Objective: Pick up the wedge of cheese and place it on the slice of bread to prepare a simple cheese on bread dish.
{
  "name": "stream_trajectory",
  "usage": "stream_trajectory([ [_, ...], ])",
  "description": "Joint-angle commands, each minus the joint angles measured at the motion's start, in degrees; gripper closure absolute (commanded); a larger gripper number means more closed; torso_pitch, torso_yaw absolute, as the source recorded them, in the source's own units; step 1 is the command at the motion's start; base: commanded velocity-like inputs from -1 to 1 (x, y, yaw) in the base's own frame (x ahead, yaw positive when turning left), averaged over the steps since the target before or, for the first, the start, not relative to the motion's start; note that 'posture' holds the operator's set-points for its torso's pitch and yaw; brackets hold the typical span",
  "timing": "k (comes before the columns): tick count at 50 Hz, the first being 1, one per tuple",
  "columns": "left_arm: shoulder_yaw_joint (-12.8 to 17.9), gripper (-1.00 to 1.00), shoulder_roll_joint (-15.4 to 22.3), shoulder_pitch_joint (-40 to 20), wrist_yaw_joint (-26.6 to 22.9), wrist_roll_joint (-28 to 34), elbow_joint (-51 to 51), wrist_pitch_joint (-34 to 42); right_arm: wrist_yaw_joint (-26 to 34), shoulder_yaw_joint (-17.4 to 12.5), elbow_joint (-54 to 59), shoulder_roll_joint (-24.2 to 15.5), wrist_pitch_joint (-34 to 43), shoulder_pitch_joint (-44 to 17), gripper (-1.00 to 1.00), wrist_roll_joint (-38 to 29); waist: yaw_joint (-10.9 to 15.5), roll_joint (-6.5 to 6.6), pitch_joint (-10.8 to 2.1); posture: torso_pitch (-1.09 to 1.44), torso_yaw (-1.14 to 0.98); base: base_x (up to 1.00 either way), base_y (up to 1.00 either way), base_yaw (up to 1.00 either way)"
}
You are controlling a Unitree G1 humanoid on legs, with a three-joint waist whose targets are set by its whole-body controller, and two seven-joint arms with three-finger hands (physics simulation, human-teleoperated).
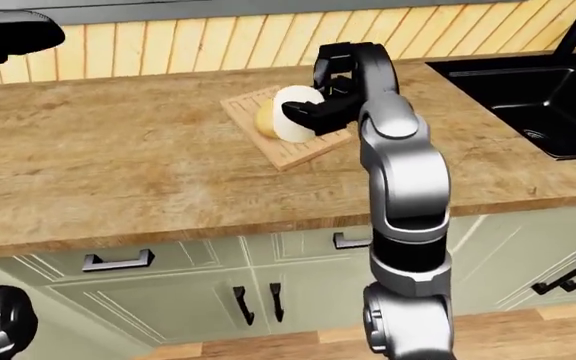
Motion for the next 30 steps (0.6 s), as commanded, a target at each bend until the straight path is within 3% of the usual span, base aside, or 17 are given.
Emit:
stream_trajectory([
  [1,2.12,-1.0,0.99,-2.32,0.7,-0.35,-1.32,-0.92,0.25,0.03,-2.96,-0.02,-3.53,-2.98,1.0,0.79,0.49,0.03,-1.69,0.0,0.0,0.13,0.0,0.0],
  [4,2.34,-1.0,1.64,-2.74,1.42,-1.43,-1.71,-0.53,0.21,0.07,-3.08,-0.12,-3.37,-3.04,1.0,0.71,0.3,1.72,-1.19,0.0,0.0,0.11,0.0,0.0],
  [6,2.07,-1.0,1.9,-2.32,1.27,-1.2,-1.02,-1.55,0.21,-0.01,-3.26,-0.22,-3.12,-3.15,1.0,0.69,-0.16,3.82,-1.14,0.0,0.0,0.12,0.0,0.0],
  [7,1.92,-1.0,1.97,-2.25,1.33,-1.19,-1.06,-1.63,0.22,0.0,-3.34,-0.24,-3.0,-3.21,1.0,0.68,-0.41,5.47,-1.58,0.0,0.0,0.11,0.0,0.0],
  [8,1.88,-1.0,1.92,-2.31,1.46,-1.33,-1.12,-1.58,0.26,0.01,-3.26,-0.25,-3.07,-3.2,1.0,0.69,-0.91,6.02,-2.36,0.0,0.0,0.12,0.0,0.0],
  [9,1.58,-1.0,1.93,-2.17,1.48,-1.16,-1.2,-1.75,0.26,-0.02,-3.29,-0.22,-3.02,-3.19,1.0,0.71,-0.25,5.0,-1.76,0.0,0.0,0.12,0.0,0.0],
  [10,1.57,-1.0,1.86,-2.19,1.53,-1.23,-1.23,-1.66,0.3,0.0,-3.26,-0.26,-3.14,-3.11,1.0,0.7,-0.4,5.81,-1.58,0.0,0.0,0.12,0.0,0.0],
  [11,1.47,-1.0,1.9,-2.14,1.53,-1.13,-1.31,-1.67,0.3,-0.02,-3.47,-0.27,-2.97,-3.07,1.0,0.7,-0.4,5.65,-1.46,0.0,0.0,0.12,0.0,0.0],
  [17,1.41,-1.0,1.8,-2.05,1.31,-0.69,-1.11,-1.82,0.32,0.0,-3.02,-0.32,-3.36,-3.05,1.0,0.65,0.14,2.36,-1.37,0.0,0.0,0.11,0.0,0.0],
  [19,1.28,-1.0,1.69,-2.21,1.55,-0.79,-1.71,-1.32,0.33,-0.04,-2.96,-0.29,-3.4,-3.01,1.0,0.65,0.46,0.61,-1.38,0.0,0.0,0.12,0.0,0.0],
  [21,1.04,-1.0,1.46,-2.01,1.34,-0.45,-1.63,-1.54,0.29,0.31,-2.27,-0.12,-3.86,-2.98,1.0,0.47,0.73,-2.93,-2.31,0.0,0.0,0.12,0.0,0.0],
  [22,0.95,-1.0,1.34,-1.97,1.23,-0.24,-1.52,-1.67,0.34,0.44,-2.04,-0.07,-3.97,-3.06,1.0,0.37,0.26,-0.48,-1.64,0.0,0.0,0.11,0.0,0.0],
  [23,0.87,-1.0,1.21,-1.96,1.15,-0.05,-1.5,-1.67,0.4,0.61,-1.58,-0.14,-4.33,-3.08,1.0,0.1,0.5,-1.42,-1.66,0.0,0.0,0.11,0.0,0.0],
  [24,0.84,-1.0,1.1,-1.95,1.06,0.12,-1.52,-1.64,0.7,0.46,-1.59,0.0,-4.45,-3.0,1.0,0.26,0.3,-1.12,-0.17,0.0,0.0,0.0,0.0,0.0],
  [25,0.8,-1.0,0.98,-1.89,0.94,0.33,-1.45,-1.69,0.65,0.5,-1.58,-0.06,-4.37,-3.05,1.0,0.04,0.19,-0.78,-0.43,0.0,0.0,0.0,0.0,0.0],
  [28,0.68,-1.0,0.62,-1.78,0.78,0.79,-1.47,-1.65,0.68,0.37,-1.62,0.03,-3.55,-3.84,1.0,-0.12,-0.02,0.74,-0.04,0.0,0.0,0.0,0.0,0.0],
  [30,0.47,-1.0,0.32,-1.68,0.63,1.17,-1.54,-1.69,0.53,0.26,-1.27,0.17,-3.52,-4.27,1.0,-0.12,-0.51,3.01,-0.1,0.0,0.0,0.0,0.0,0.0],
])
